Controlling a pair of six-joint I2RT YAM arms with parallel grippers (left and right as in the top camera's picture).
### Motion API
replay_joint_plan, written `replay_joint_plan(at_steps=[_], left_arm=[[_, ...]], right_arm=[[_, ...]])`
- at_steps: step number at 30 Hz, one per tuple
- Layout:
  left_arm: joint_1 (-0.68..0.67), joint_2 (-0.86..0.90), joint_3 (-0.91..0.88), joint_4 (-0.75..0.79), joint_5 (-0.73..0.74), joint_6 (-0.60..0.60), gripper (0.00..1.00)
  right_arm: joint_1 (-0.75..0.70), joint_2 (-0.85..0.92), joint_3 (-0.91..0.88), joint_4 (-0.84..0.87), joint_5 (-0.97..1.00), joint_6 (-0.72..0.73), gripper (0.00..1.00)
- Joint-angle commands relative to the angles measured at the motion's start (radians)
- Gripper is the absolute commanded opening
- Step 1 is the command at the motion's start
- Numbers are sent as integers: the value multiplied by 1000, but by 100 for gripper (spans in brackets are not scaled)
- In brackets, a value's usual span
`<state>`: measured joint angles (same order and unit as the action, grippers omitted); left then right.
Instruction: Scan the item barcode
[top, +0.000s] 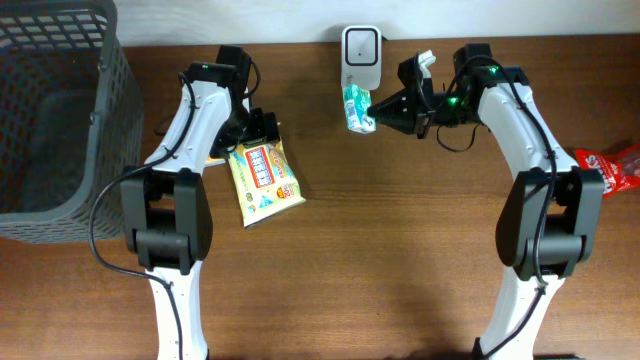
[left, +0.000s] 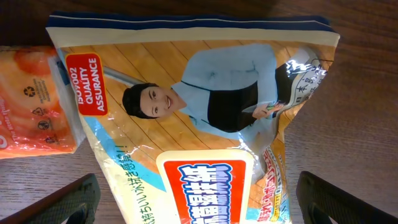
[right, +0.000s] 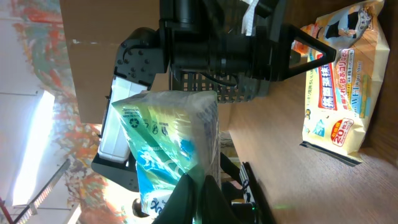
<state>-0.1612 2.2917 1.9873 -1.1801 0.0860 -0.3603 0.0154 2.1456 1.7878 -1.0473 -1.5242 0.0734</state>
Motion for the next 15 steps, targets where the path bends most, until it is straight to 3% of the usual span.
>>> replay_joint_plan(at_steps=[1,9,12,15], left_arm=[[7,-1,-5,2,-7,-10,99],[7,-1,-5,2,-7,-10,99],[7,-1,-5,2,-7,-10,99],[7,-1,-5,2,-7,-10,99]], right_arm=[[6,-31,19,0,-28,-18,4],[5,-31,19,43,28,-7,4],[11,-31,19,68,480,222,4],[29,-31,26,56,803,280,4]])
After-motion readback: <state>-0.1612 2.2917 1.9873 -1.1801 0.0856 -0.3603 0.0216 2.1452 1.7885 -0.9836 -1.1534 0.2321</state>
